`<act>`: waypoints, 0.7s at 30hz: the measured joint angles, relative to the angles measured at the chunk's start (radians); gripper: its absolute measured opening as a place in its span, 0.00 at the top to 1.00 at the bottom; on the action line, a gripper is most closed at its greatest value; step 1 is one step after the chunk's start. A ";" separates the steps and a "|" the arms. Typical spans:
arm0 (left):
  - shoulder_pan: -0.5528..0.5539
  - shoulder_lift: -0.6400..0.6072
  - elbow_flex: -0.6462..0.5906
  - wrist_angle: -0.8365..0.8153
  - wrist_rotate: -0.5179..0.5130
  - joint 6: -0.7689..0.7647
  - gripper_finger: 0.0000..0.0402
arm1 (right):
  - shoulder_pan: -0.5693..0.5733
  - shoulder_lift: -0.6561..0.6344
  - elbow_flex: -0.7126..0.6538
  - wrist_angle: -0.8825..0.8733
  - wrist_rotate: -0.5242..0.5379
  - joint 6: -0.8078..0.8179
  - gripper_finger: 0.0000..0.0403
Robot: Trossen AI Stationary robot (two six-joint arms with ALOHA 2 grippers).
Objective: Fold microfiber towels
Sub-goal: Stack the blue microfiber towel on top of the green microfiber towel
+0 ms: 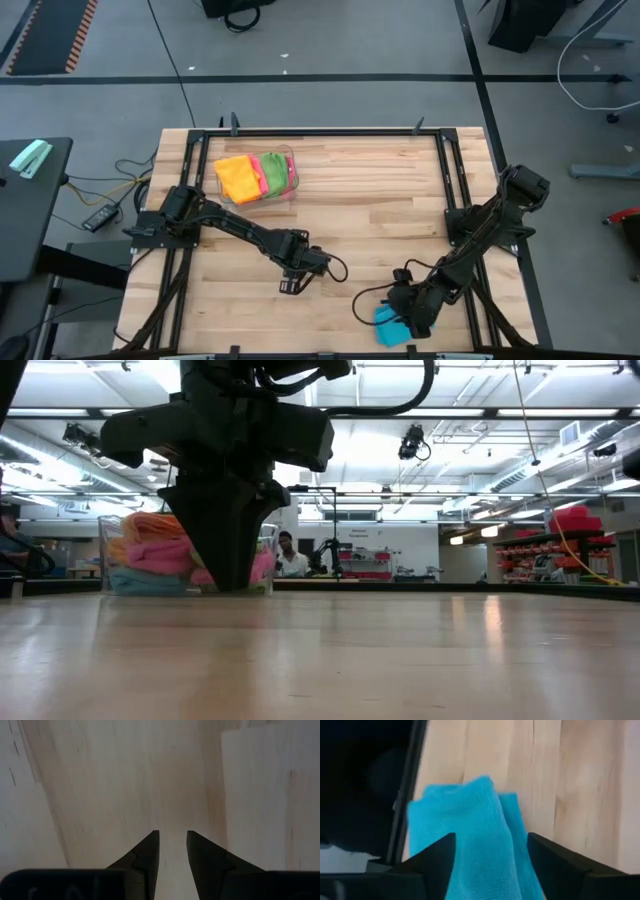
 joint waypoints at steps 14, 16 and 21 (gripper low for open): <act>0.000 0.000 0.000 0.006 0.000 0.002 0.73 | -0.030 0.160 0.006 0.028 -0.187 -0.018 0.29; 0.000 0.000 0.000 0.006 0.000 0.001 0.73 | -0.031 0.162 0.005 0.023 -0.187 -0.018 0.36; 0.000 0.000 0.000 0.005 0.000 0.001 0.73 | -0.030 0.165 0.008 0.012 -0.186 -0.030 0.62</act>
